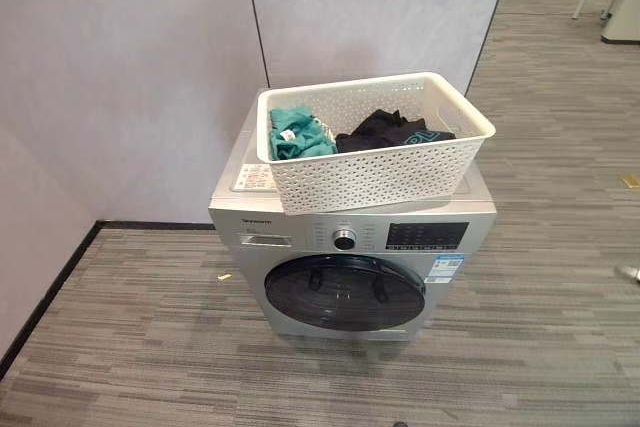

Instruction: Grab the laundry basket,head to the washer,open it,put in the laundry and shut it.

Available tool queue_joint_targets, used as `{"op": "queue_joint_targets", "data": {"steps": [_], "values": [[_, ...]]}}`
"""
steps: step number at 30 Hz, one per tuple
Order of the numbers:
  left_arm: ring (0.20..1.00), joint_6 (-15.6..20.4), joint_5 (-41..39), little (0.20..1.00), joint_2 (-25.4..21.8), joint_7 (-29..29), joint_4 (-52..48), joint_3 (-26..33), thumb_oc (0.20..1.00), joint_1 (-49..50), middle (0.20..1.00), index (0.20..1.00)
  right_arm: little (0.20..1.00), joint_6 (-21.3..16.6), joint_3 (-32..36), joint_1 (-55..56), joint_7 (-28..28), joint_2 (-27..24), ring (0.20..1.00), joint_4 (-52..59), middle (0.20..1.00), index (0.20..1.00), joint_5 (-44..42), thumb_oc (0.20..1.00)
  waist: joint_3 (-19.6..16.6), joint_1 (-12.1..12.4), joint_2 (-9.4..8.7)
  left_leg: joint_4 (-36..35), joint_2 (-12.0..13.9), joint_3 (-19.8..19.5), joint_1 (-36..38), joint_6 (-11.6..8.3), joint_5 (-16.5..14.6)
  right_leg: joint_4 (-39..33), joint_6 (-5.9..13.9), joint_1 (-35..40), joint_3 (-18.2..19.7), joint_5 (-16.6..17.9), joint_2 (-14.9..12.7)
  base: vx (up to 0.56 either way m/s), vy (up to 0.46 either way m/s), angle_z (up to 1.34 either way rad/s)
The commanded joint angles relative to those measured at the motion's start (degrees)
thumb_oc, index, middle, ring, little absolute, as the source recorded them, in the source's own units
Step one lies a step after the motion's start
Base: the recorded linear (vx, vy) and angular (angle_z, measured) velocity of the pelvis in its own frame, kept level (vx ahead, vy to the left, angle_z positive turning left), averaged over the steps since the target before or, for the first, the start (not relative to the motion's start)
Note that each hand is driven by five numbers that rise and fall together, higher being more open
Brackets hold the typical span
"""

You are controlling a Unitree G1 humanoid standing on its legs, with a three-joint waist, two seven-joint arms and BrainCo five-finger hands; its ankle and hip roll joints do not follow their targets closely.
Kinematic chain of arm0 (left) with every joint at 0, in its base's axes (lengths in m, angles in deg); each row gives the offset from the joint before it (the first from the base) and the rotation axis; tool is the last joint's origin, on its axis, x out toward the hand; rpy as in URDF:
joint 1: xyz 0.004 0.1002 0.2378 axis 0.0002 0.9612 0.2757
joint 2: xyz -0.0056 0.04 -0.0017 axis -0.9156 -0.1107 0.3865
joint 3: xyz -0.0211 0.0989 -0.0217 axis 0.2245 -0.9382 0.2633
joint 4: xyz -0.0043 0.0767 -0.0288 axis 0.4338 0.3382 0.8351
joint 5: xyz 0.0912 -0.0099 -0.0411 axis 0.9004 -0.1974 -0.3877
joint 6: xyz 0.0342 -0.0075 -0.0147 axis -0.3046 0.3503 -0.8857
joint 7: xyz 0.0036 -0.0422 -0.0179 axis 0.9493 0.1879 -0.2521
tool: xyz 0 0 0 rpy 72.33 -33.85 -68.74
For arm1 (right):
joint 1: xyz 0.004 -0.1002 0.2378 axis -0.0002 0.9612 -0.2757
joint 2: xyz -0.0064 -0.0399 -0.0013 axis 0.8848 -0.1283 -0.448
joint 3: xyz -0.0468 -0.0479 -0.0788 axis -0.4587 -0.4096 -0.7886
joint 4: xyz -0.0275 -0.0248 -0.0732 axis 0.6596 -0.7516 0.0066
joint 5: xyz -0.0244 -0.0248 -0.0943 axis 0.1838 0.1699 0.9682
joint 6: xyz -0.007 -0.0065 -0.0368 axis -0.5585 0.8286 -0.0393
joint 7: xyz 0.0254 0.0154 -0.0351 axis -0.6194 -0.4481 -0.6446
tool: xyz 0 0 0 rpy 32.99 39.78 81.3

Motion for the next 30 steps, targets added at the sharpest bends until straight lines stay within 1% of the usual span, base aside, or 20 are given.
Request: {"op": "queue_joint_targets", "data": {"steps": [1, 3, 5, 6, 8, 9, 10, 11, 12, 13, 14, 16, 17, 19, 20, 21, 22, 24, 28, 30], "values": [[1.0, 2.5, -1.0, 1.0, -1.9, 1.8, 4.0, -2.8, 1.0, -7.9, 1.0, 1.0, 1.0, -2.7, -3.9, -7.9, -2.8, -2.3, 1.0, -0.7, 1.0, 1.0, 1.8, 1.0, -1.6, 1.1, -0.59, 0.3, -0.4, -1.9, -0.7, -0.08, -0.8, 0.3, 3.16, 2.3, -1.6, -3.8, -2.6, -0.02, -0.008, 0.09], [1.0, 1.8, -1.4, 1.0, 0.8, 2.6, 9.3, -3.1, 1.0, -7.6, 1.0, 1.0, 1.0, -2.5, -6.3, -7.6, -4.0, 0.1, 1.0, -4.9, 1.0, 1.0, 1.2, 1.0, -1.3, 1.3, -0.91, 0.3, -0.4, -2.1, -0.8, -0.14, -0.6, 0.3, 3.02, 2.3, -1.8, -3.8, -2.5, -0.03, -0.006, 0.06], [1.0, 1.3, -1.1, 1.0, 1.7, 2.9, 10.2, -3.1, 1.0, -7.3, 1.0, 1.0, 1.0, -2.0, -6.8, -7.4, -4.3, 0.8, 1.0, -5.7, 1.0, 1.0, 1.6, 1.0, -1.1, 1.3, -1.03, 0.3, -0.4, -2.2, -1.0, -0.19, -0.4, 0.3, 2.96, 2.3, -1.9, -3.9, -2.4, -0.02, -0.006, 0.07], [1.0, 0.9, -1.1, 1.0, 3.8, 3.1, 11.4, -3.6, 1.0, -7.1, 1.0, 1.0, 1.0, -1.9, -7.5, -7.1, -4.5, 2.6, 1.0, -7.6, 1.0, 1.0, 1.1, 1.0, -1.0, 1.4, -1.15, 0.3, -0.3, -2.4, -1.1, -0.21, -0.3, 0.3, 2.87, 2.3, -2.0, -3.9, -2.4, -0.02, 0.0, 0.08], [1.0, -0.1, -0.2, 1.0, 9.2, 3.8, 15.6, -6.4, 1.0, -7.1, 1.0, 1.0, 1.0, -1.2, -9.3, -7.7, -5.6, 7.5, 1.0, -17.7, 1.0, 1.0, -1.9, 1.0, -0.5, 1.4, -1.67, 0.3, -0.3, -3.0, -1.5, -0.23, 0.0, 0.3, 2.61, 2.4, -2.3, -4.1, -2.3, -0.04, -0.001, 0.07], [1.0, -0.4, 1.9, 1.0, 11.2, 3.8, 16.7, -7.9, 1.0, -6.8, 1.0, 1.0, 1.0, -0.8, -10.0, -8.4, -5.5, 8.7, 1.0, -22.7, 1.0, 1.0, -1.9, 1.0, -0.5, 1.4, -1.79, 0.3, -0.4, -3.2, -1.6, -0.23, 0.1, 0.3, 2.56, 2.5, -2.5, -4.1, -2.3, -0.03, 0.0, 0.07], [1.0, -0.3, 1.9, 1.0, 11.3, 3.7, 16.7, -7.9, 1.0, -6.8, 1.0, 1.0, 1.0, -1.0, -10.1, -8.6, -5.5, 8.6, 1.0, -23.0, 1.0, 1.0, -2.0, 1.0, -0.4, 1.3, -1.76, 0.3, -0.4, -3.2, -1.6, -0.24, 0.1, 0.3, 2.57, 2.5, -2.6, -4.2, -2.3, -0.03, -0.001, 0.11], [1.0, -1.1, 5.4, 1.0, 13.8, 3.6, 19.9, -11.0, 1.0, -7.9, 1.0, 1.0, 1.0, 0.1, -11.8, -11.5, -4.9, 10.1, 1.0, -31.9, 1.0, 1.0, -1.4, 1.0, -0.4, 1.6, -1.93, 0.3, -0.4, -3.5, -1.7, -0.19, 0.1, 0.3, 2.45, 2.6, -3.0, -4.1, -2.4, -0.02, -0.001, 0.18], [1.0, -1.7, 6.8, 1.0, 15.7, 3.6, 22.3, -12.4, 1.0, -8.5, 1.0, 1.0, 1.0, 0.5, -13.6, -13.7, -3.9, 10.9, 1.0, -35.6, 1.0, 1.0, 0.6, 1.0, -0.4, 1.9, -1.93, 0.3, -0.4, -3.6, -1.8, -0.12, 0.1, 0.3, 2.43, 2.7, -3.2, -4.1, -2.5, -0.02, -0.001, 0.25], [1.0, -1.7, 6.9, 1.0, 15.7, 3.6, 22.4, -12.4, 1.0, -8.6, 1.0, 1.0, 1.0, 0.4, -13.7, -13.9, -3.9, 10.9, 1.0, -35.9, 1.0, 1.0, 0.6, 1.0, -0.4, 1.8, -1.9, 0.3, -0.4, -3.7, -1.8, -0.12, 0.1, 0.3, 2.43, 2.7, -3.2, -4.1, -2.5, -0.01, 0.009, 0.2], [1.0, -2.6, 9.5, 1.0, 19.2, 3.7, 26.3, -14.6, 1.0, -8.9, 1.0, 1.0, 1.0, 1.4, -16.7, -16.0, -4.2, 13.4, 1.0, -39.9, 1.0, 1.0, 2.5, 1.0, -0.4, 2.1, -1.85, 0.3, -0.5, -3.8, -1.8, 0.03, 0.1, 0.3, 2.29, 2.7, -3.5, -4.0, -2.5, -0.01, 0.009, 0.12], [1.0, -2.6, 10.2, 1.0, 19.9, 3.6, 27.7, -14.8, 1.0, -9.1, 1.0, 1.0, 1.0, 1.6, -17.2, -16.7, -4.2, 14.1, 1.0, -40.2, 1.0, 1.0, 2.6, 1.0, -0.4, 2.1, -1.77, 0.3, -0.5, -3.7, -1.8, 0.08, 0.1, 0.3, 2.25, 2.6, -3.5, -4.0, -2.5, 0.0, 0.0, 0.0], [1.0, -3.5, 12.6, 1.0, 22.6, 3.7, 32.3, -16.0, 1.0, -9.0, 1.0, 1.0, 1.0, 1.3, -18.2, -18.5, -3.3, 16.3, 1.0, -40.2, 1.0, 1.0, 2.4, 1.0, -0.5, 1.9, -1.79, 0.3, -0.6, -3.3, -1.8, 0.16, 0.0, 0.3, 2.16, 2.5, -3.3, -4.0, -2.4, 0.0, 0.0, 0.0], [1.0, -3.9, 12.8, 1.0, 23.4, 4.1, 33.4, -16.4, 1.0, -9.0, 1.0, 1.0, 1.0, 1.3, -18.8, -19.1, -3.0, 16.9, 1.0, -39.7, 1.0, 1.0, 2.5, 1.0, -0.5, 1.9, -1.84, 0.3, -0.6, -3.2, -1.7, 0.19, 0.0, 0.3, 2.15, 2.4, -3.2, -3.9, -2.4, 0.0, -0.004, -0.07], [1.0, -5.5, 12.4, 1.0, 25.4, 5.3, 37.4, -15.7, 1.0, -8.1, 1.0, 1.0, 1.0, 1.0, -20.6, -20.6, -2.5, 18.2, 1.0, -38.0, 1.0, 1.0, 3.9, 1.0, -0.4, 1.9, -1.95, 0.3, -0.7, -3.0, -1.7, 0.27, -0.1, 0.3, 2.07, 2.3, -3.0, -3.9, -2.4, 0.0, -0.003, -0.04], [1.0, -5.5, 12.4, 1.0, 25.4, 5.3, 37.5, -15.6, 1.0, -8.1, 1.0, 1.0, 1.0, 1.0, -20.7, -20.6, -2.5, 18.3, 1.0, -38.0, 1.0, 1.0, 4.0, 1.0, -0.4, 1.9, -1.95, 0.3, -0.6, -3.0, -1.7, 0.27, -0.1, 0.3, 2.07, 2.3, -3.0, -3.9, -2.4, 0.0, 0.0, 0.0], [1.0, -6.9, 13.8, 1.0, 26.4, 6.3, 40.4, -16.0, 1.0, -7.3, 1.0, 1.0, 1.0, 1.1, -23.4, -22.6, -1.7, 18.6, 1.0, -36.3, 1.0, 1.0, 6.9, 1.0, -0.3, 1.8, -2.0, 0.3, -0.7, -2.7, -1.7, 0.35, -0.1, 0.3, 2.02, 2.1, -2.7, -3.8, -2.4, 0.0, 0.0, 0.0], [1.0, -7.6, 18.0, 1.0, 27.5, 6.3, 41.6, -17.1, 1.0, -6.2, 1.0, 1.0, 1.0, 1.2, -26.1, -24.0, -1.3, 18.8, 1.0, -33.7, 1.0, 1.0, 9.9, 1.0, -0.2, 1.9, -2.1, 0.3, -0.8, -2.6, -1.9, 0.42, 0.0, 0.3, 1.98, 1.9, -2.5, -3.7, -2.4, 0.0, -0.002, -0.03], [1.0, -7.9, 20.7, 1.0, 29.8, 5.8, 41.6, -18.4, 1.0, -4.1, 1.0, 1.0, 1.0, 1.0, -30.1, -25.5, -0.8, 19.3, 1.0, -28.2, 1.0, 1.0, 13.6, 1.0, 0.0, 2.5, -2.37, 0.3, -0.9, -2.4, -2.3, 0.64, 0.2, 0.3, 2.04, 1.3, -2.4, -3.4, -2.5, 0.0, 0.0, 0.03], [1.0, -7.8, 21.5, 1.0, 30.5, 5.6, 41.0, -19.7, 1.0, -3.9, 1.0, 1.0, 1.0, 0.9, -31.0, -26.1, -0.6, 19.7, 1.0, -27.6, 1.0, 1.0, 14.0, 1.0, 0.1, 2.8, -2.53, 0.3, -1.0, -2.7, -2.6, 0.74, 0.3, 0.3, 2.0, 1.2, -2.5, -3.4, -2.5, 0.0, 0.0, 0.0]]}}
